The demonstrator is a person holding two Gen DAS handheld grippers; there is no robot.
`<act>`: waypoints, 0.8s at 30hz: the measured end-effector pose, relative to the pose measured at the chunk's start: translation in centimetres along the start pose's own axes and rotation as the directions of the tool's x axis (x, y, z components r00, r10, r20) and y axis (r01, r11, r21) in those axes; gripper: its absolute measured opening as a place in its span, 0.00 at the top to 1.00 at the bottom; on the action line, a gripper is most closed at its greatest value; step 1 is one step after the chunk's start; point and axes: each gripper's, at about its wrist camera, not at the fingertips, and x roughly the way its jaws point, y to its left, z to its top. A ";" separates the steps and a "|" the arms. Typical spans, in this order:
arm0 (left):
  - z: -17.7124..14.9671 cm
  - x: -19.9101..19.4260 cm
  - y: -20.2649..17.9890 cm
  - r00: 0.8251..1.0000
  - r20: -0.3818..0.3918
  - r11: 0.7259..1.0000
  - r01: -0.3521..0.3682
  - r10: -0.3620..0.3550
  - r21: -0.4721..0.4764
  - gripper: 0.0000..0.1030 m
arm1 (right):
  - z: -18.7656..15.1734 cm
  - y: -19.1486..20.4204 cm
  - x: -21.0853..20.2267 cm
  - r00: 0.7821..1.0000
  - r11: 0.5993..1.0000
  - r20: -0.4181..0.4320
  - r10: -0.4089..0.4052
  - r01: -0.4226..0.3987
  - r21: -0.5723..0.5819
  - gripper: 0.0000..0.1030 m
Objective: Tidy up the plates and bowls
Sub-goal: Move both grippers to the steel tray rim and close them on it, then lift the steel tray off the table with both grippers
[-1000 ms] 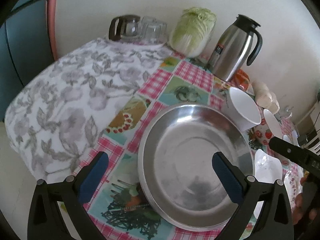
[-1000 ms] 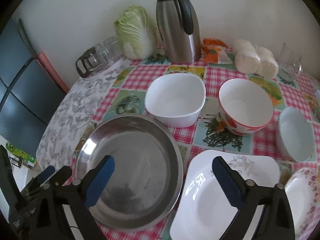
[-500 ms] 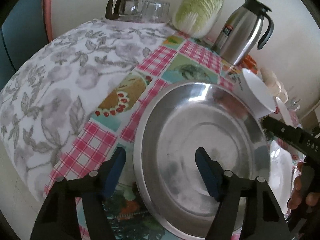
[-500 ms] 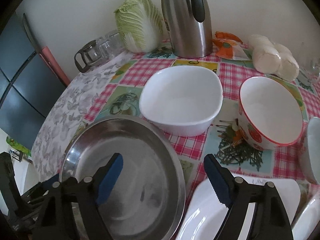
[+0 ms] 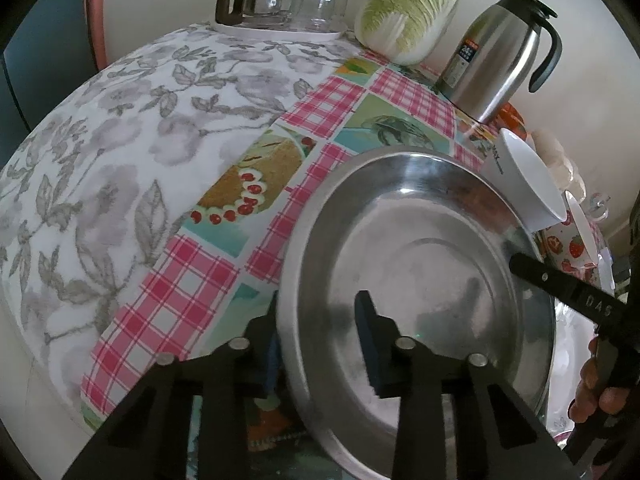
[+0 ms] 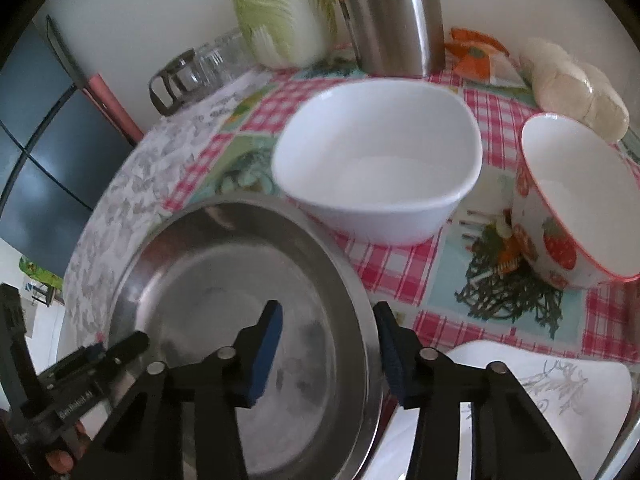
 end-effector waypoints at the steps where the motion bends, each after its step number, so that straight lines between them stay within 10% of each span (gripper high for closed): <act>1: 0.0 0.0 0.2 1.000 0.000 1.000 0.001 -0.001 -0.008 0.75 | -0.1 0.1 0.0 1.000 1.000 0.007 -0.008 0.008 -0.011 0.56; 24: 0.8 -0.8 4.9 1.000 0.013 0.992 0.009 -0.007 -0.125 0.84 | -1.3 1.3 0.8 0.994 0.995 -0.058 0.092 -0.093 -0.021 0.88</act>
